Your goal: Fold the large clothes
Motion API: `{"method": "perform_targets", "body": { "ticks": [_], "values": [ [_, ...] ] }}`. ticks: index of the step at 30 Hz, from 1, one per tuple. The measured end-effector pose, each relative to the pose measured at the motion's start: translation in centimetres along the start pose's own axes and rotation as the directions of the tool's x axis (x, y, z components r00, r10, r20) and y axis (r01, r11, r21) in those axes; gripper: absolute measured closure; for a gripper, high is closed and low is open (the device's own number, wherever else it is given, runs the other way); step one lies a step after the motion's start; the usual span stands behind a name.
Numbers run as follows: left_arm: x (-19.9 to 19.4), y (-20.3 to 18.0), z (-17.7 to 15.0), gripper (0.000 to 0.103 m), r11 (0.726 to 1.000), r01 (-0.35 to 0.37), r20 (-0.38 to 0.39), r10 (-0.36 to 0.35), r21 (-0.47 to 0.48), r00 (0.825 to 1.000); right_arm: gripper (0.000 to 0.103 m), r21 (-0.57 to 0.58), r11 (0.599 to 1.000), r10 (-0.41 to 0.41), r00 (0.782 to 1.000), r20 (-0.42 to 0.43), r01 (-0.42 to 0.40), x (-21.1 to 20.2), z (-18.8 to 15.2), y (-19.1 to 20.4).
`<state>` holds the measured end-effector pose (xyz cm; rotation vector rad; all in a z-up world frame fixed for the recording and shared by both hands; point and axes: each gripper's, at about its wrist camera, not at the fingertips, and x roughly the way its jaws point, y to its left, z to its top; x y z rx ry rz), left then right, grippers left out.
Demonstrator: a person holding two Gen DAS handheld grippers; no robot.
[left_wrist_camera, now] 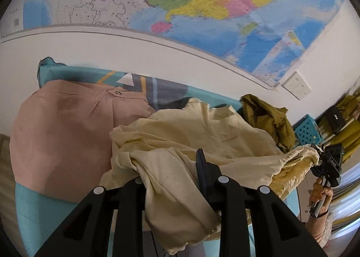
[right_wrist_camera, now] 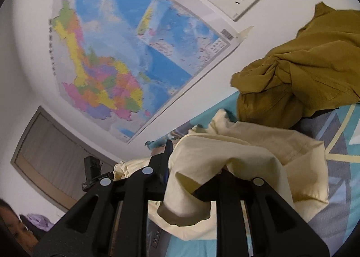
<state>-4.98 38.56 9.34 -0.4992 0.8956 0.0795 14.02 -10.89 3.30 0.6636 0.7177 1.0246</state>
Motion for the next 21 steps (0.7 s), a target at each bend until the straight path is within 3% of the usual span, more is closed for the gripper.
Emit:
{"method": "perform_targets", "body": {
  "ticks": [13,15,17,21],
  "values": [
    [5.3,1.0,3.4,0.077,0.995,-0.097,-0.074,0.094,-0.033,0.993,0.082,0.086,0.992,-0.093,0.995,-0.032,0.095,4.3,2.7,-3.5],
    [6.2,1.2,3.7,0.077,0.993,-0.112,-0.084,0.109,-0.04,0.991,0.076,0.095,0.989,-0.113,0.993,-0.026,0.115,4.6,2.8,-3.8],
    [7.1,1.4,3.9,0.077,0.991,-0.125,-0.099,0.119,-0.05,0.988,0.057,0.073,0.989,-0.126,0.992,-0.019,0.127,4.9,2.8,-3.4],
    [8.8,1.9,4.2,0.077,0.987,-0.147,-0.128,0.139,-0.062,0.982,0.04,-0.04,0.988,-0.15,0.989,0.004,0.15,4.6,1.8,-0.9]
  ]
}}
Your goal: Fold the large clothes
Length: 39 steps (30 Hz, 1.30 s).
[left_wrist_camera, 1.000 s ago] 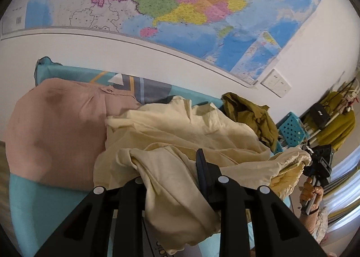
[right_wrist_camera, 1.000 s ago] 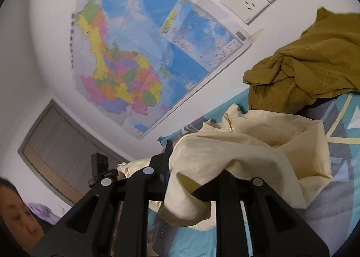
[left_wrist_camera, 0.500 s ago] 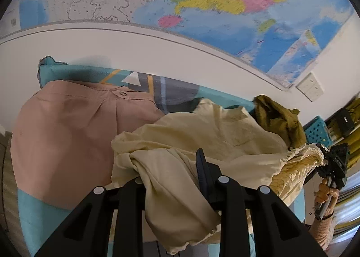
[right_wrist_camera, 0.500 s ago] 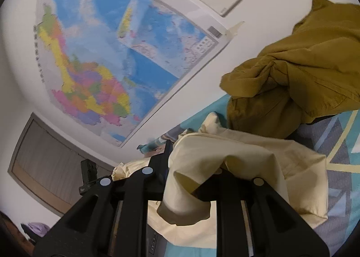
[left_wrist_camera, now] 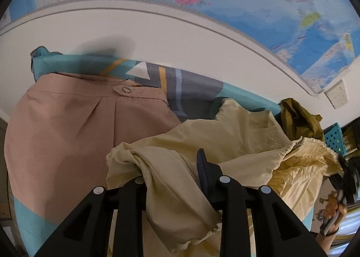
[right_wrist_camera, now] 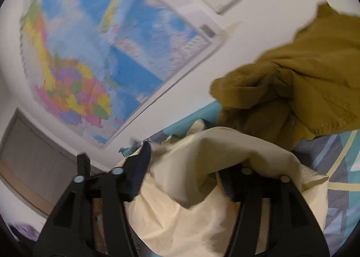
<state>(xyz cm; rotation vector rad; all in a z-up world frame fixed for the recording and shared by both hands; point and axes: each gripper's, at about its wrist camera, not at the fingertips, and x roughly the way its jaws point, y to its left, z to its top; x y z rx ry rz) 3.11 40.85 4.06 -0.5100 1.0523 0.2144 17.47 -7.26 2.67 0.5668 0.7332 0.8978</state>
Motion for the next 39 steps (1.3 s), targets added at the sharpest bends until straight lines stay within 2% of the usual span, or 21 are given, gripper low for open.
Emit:
{"method": "perform_targets", "body": {
  "ticks": [1,4,5,7,9,12,15,18,20,22,23,24,26,27,28,29,32,34,36,38,39],
  "values": [
    [0.4,0.1,0.2,0.076,1.0,-0.003,-0.006,0.003,-0.004,1.0,0.033,-0.033,0.999,-0.013,1.0,0.013,0.014,-0.4,-0.5,0.8],
    [1.3,0.5,0.5,0.076,0.999,-0.003,-0.025,0.003,-0.035,1.0,0.029,-0.14,0.987,-0.073,0.995,0.067,0.081,-1.7,-2.1,3.0],
    [1.5,0.6,0.6,0.076,0.999,-0.005,-0.028,0.004,-0.04,1.0,0.024,-0.161,0.982,-0.089,0.992,0.089,0.102,-2.1,-2.5,3.5],
    [2.2,0.8,0.9,0.076,0.998,-0.018,-0.038,0.016,-0.057,0.999,0.023,-0.218,0.968,-0.093,0.983,0.156,0.126,-3.4,-3.7,4.8],
    [2.7,1.0,1.1,0.074,0.997,-0.029,-0.044,0.026,-0.067,0.999,0.023,-0.313,0.939,-0.09,0.981,0.173,0.141,-3.6,-4.9,6.6],
    [3.2,0.9,1.3,0.074,0.996,-0.041,-0.056,0.036,-0.077,0.998,0.023,-0.44,0.889,-0.109,0.992,0.069,0.129,-0.3,-6.8,8.5],
    [3.1,0.6,1.4,0.072,0.997,-0.038,-0.057,0.033,-0.073,0.998,0.024,-0.502,0.851,-0.189,0.982,-0.016,0.156,4.6,-8.0,8.7],
    [1.9,0.7,1.1,0.066,0.997,0.009,-0.039,-0.012,-0.074,0.999,0.028,-0.581,0.779,-0.307,0.951,-0.028,0.234,9.4,-8.4,8.1],
    [0.5,0.8,0.6,0.055,0.994,0.076,-0.024,-0.078,-0.08,0.997,0.04,-0.597,0.742,-0.385,0.923,-0.008,0.304,11.6,-8.2,7.0],
    [-2.1,0.8,-0.2,0.048,0.987,0.147,0.045,-0.144,-0.058,0.989,0.047,-0.625,0.691,-0.464,0.886,0.001,0.363,13.9,-7.9,5.6],
    [-3.2,0.8,-0.5,0.04,0.987,0.157,0.075,-0.153,-0.04,0.985,0.054,-0.615,0.695,-0.475,0.88,-0.003,0.373,14.3,-7.6,5.0],
    [-4.7,0.7,-0.9,0.034,0.987,0.16,0.118,-0.158,-0.011,0.98,0.056,-0.592,0.711,-0.48,0.877,-0.015,0.379,14.6,-7.2,4.3],
    [-7.1,0.1,-2.0,0.03,0.985,0.156,0.199,-0.167,0.07,0.966,0.065,-0.601,0.7,-0.485,0.875,-0.004,0.385,14.9,-6.9,3.8],
    [-7.7,-0.6,-2.5,0.028,0.982,0.139,0.215,-0.164,0.126,0.963,0.067,-0.599,0.702,-0.482,0.876,-0.002,0.385,15.0,-6.7,3.7],
    [-7.8,-1.4,-3.1,0.028,0.976,0.126,0.216,-0.163,0.177,0.963,0.075,-0.589,0.712,-0.478,0.878,-0.007,0.383,15.1,-6.5,3.5],
    [-7.4,-2.2,-3.7,0.028,0.969,0.12,0.206,-0.165,0.214,0.965,0.088,-0.581,0.726,-0.464,0.886,-0.021,0.367,15.3,-6.2,3.4],
    [-4.6,-4.1,-5.0,0.028,0.948,0.102,0.144,-0.151,0.301,0.978,0.098,-0.578,0.73,-0.438,0.899,0.014,0.365,14.7,-5.4,4.3],
    [-1.8,-5.3,-5.7,0.028,0.937,0.074,0.096,-0.113,0.341,0.989,0.099,-0.57,0.731,-0.426,0.903,0.048,0.375,14.4,-4.7,4.8],
    [0.8,-5.9,-5.9,0.029,0.934,0.046,0.067,-0.074,0.354,0.995,0.099,-0.565,0.728,-0.439,0.897,0.051,0.389,14.6,-4.3,4.9],
    [3.4,-6.3,-5.6,0.028,0.937,0.008,0.045,-0.026,0.349,0.999,0.099,-0.534,0.755,-0.451,0.893,-0.004,0.379,15.9,-4.0,3.7],
    [4.3,-6.3,-5.5,0.028,0.939,-0.018,0.048,0.002,0.343,0.999,0.098,-0.536,0.754,-0.471,0.881,-0.037,0.38,16.6,-4.1,3.1]
  ]
}}
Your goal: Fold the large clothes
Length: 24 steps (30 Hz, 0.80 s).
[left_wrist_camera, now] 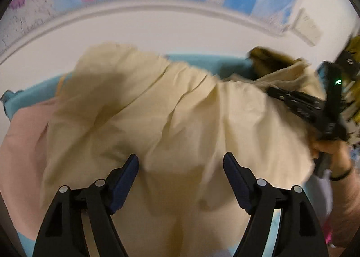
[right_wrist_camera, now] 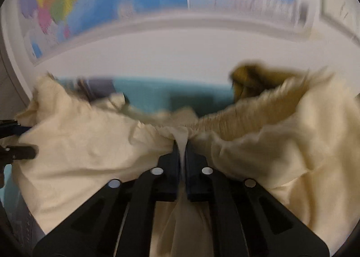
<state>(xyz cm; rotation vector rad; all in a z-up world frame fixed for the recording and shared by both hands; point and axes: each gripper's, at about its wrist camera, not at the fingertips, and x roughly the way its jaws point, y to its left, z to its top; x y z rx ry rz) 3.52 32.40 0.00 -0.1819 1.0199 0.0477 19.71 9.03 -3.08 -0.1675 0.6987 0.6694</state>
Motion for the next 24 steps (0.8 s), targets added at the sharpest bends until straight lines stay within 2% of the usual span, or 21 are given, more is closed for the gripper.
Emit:
{"method": "perform_targets", "body": {
  "ticks": [1,3,4,5,6,7,8,10,13,16,18,20,22,23,24],
  "values": [
    [0.4,-0.1,0.0,0.029,1.0,-0.025,0.009,0.025,0.011,1.0,0.097,0.003,1.0,-0.002,1.0,-0.006,0.002,0.1,-0.1,-0.1],
    [-0.4,0.0,-0.1,0.031,1.0,-0.015,0.034,0.015,0.006,0.999,0.085,0.013,0.999,0.034,0.999,0.012,-0.035,-1.1,-0.1,-0.2],
    [-1.5,0.2,-0.4,0.031,1.0,0.005,0.066,-0.005,0.003,0.998,0.071,0.018,0.999,0.048,0.998,0.043,-0.049,-2.4,-0.1,-0.4],
    [-2.6,0.5,-0.7,0.03,1.0,0.01,0.098,-0.01,0.004,0.995,0.066,0.019,0.997,0.068,0.994,0.088,-0.07,-4.1,-0.4,-0.8],
    [-4.1,0.9,-1.3,0.028,1.0,0.002,0.145,-0.003,0.004,0.989,0.06,0.02,0.991,0.128,0.978,0.163,-0.134,-6.9,-1.2,-1.5],
    [-5.6,1.4,-2.1,0.026,1.0,-0.012,0.194,0.012,0.003,0.981,0.044,0.026,0.987,0.152,0.969,0.196,-0.16,-8.4,-1.7,-2.4],
    [-7.4,2.2,-3.0,0.019,0.999,-0.037,0.251,0.037,-0.004,0.967,0.034,0.044,0.986,0.146,0.961,0.234,-0.16,-10.8,-2.8,-3.6],
    [-9.5,3.9,-4.8,0.015,0.994,-0.094,0.309,0.104,-0.047,0.945,0.031,0.073,0.985,0.128,0.954,0.273,-0.153,-13.4,-4.7,-5.6],
    [-9.3,6.5,-6.6,0.014,0.987,-0.123,0.269,0.148,-0.107,0.952,0.019,0.162,0.976,0.099,0.959,0.266,-0.146,-15.8,-8.9,-9.2],
    [-8.0,7.4,-8.0,0.014,0.988,-0.092,0.216,0.117,-0.122,0.969,0.016,0.239,0.964,0.065,0.975,0.214,-0.116,-16.5,-13.8,-11.7],
    [-7.8,7.0,-9.1,0.013,0.995,-0.074,0.212,0.088,-0.069,0.973,0.016,0.282,0.953,0.058,0.981,0.183,-0.109,-16.1,-15.9,-12.1],
    [-7.1,5.8,-9.3,0.013,0.996,-0.088,0.221,0.089,-0.012,0.971,0.016,0.295,0.948,0.078,0.983,0.165,-0.124,-15.1,-16.6,-12.1],
    [-6.2,4.5,-9.1,0.011,0.993,-0.114,0.225,0.108,0.013,0.968,0.016,0.283,0.953,0.064,0.985,0.162,-0.108,-14.1,-16.9,-12.0],
    [-5.7,3.9,-8.9,0.011,0.993,-0.121,0.221,0.114,0.017,0.969,0.019,0.27,0.956,0.069,0.985,0.16,-0.111,-13.7,-16.8,-11.8],
    [-5.3,3.7,-8.7,0.015,0.993,-0.114,0.218,0.109,0.009,0.97,0.042,0.276,0.953,0.081,0.984,0.158,-0.123,-13.3,-16.4,-11.9]
  ]
}}
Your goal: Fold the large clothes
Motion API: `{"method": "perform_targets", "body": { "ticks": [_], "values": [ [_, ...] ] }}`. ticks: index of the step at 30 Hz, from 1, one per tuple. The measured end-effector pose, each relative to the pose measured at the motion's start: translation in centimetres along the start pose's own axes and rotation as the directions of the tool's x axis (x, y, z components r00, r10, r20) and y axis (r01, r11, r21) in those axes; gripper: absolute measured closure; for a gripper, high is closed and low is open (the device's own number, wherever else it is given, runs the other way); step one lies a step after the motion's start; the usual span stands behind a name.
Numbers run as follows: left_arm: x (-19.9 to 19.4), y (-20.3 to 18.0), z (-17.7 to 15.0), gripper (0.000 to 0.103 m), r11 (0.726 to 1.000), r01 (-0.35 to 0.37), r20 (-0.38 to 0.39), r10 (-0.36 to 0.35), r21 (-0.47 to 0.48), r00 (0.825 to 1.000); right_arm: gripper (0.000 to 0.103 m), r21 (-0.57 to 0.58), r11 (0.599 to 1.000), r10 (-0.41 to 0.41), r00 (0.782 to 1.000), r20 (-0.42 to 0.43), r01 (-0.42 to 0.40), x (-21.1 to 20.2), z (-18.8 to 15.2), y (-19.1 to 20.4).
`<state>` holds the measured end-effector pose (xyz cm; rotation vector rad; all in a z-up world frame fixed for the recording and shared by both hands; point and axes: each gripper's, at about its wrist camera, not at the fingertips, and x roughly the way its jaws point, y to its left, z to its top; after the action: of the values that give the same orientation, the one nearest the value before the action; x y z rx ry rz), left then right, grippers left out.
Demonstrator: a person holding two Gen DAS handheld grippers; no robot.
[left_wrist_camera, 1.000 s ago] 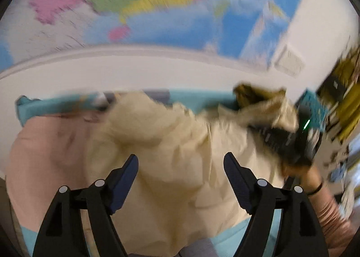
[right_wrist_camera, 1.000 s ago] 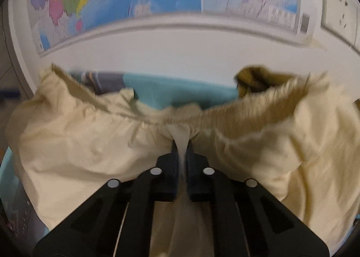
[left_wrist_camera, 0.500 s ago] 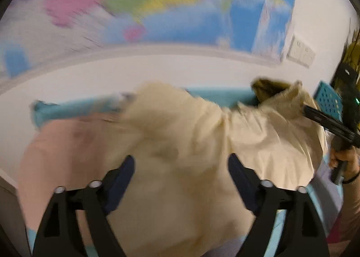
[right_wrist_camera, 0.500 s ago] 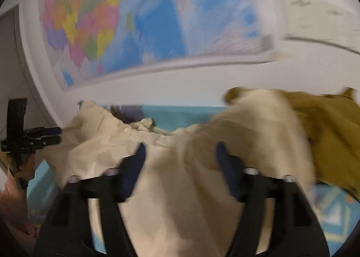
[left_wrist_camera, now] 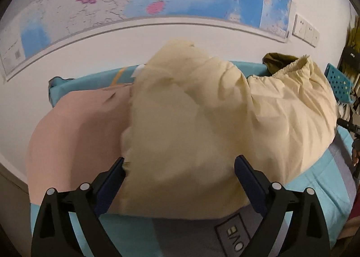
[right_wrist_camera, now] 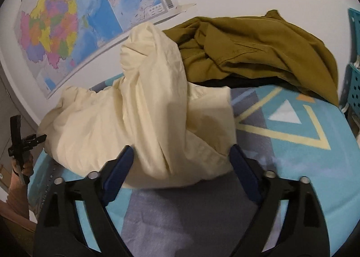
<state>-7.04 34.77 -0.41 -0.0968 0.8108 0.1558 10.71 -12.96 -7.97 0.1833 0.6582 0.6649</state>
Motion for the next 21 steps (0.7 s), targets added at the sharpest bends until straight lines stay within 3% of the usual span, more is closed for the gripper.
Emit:
{"method": "perform_targets", "body": {
  "ticks": [1,2,3,5,9,13,16,19,21],
  "values": [
    [0.3,-0.1,0.1,0.021,1.0,-0.009,0.002,0.009,-0.016,1.0,0.076,0.019,0.999,0.051,0.998,-0.027,-0.05,0.6,0.3,-0.1],
    [0.1,0.5,-0.2,0.043,0.999,-0.029,0.002,0.029,-0.026,1.0,0.096,0.029,0.997,0.069,0.997,-0.032,-0.068,0.5,0.3,-0.4],
    [0.0,0.7,-0.1,0.065,0.998,-0.036,-0.005,0.036,-0.046,0.999,0.096,0.026,0.997,0.074,0.997,-0.02,-0.074,0.0,0.6,-0.3],
    [-2.1,1.9,-0.2,0.081,0.994,0.032,0.025,-0.029,-0.101,0.999,0.097,0.034,0.989,0.144,0.989,0.034,-0.145,-2.7,1.5,0.2],
    [-5.5,2.6,-0.4,0.086,0.971,0.152,0.033,-0.149,-0.184,0.988,0.098,-0.019,0.976,0.219,0.965,0.142,-0.218,-9.7,2.4,2.2],
    [-6.2,3.3,-2.8,0.087,0.946,0.204,-0.005,-0.212,-0.254,0.977,0.098,-0.022,0.974,0.226,0.951,0.211,-0.227,-14.9,1.5,1.1],
    [-4.3,4.0,-4.8,0.086,0.924,0.205,-0.067,-0.238,-0.322,0.969,0.098,0.074,0.978,0.181,0.974,0.137,-0.193,-13.4,-0.4,-2.0],
    [-2.3,3.8,-5.9,0.084,0.93,0.17,-0.119,-0.219,-0.327,0.968,0.098,0.162,0.981,0.111,0.994,0.004,-0.11,-9.1,-2.5,-5.1],
    [-2.0,3.7,-5.8,0.079,0.932,0.16,-0.12,-0.208,-0.324,0.971,0.097,0.245,0.956,0.166,0.986,0.008,-0.163,-8.3,-3.3,-7.0]
  ]
}}
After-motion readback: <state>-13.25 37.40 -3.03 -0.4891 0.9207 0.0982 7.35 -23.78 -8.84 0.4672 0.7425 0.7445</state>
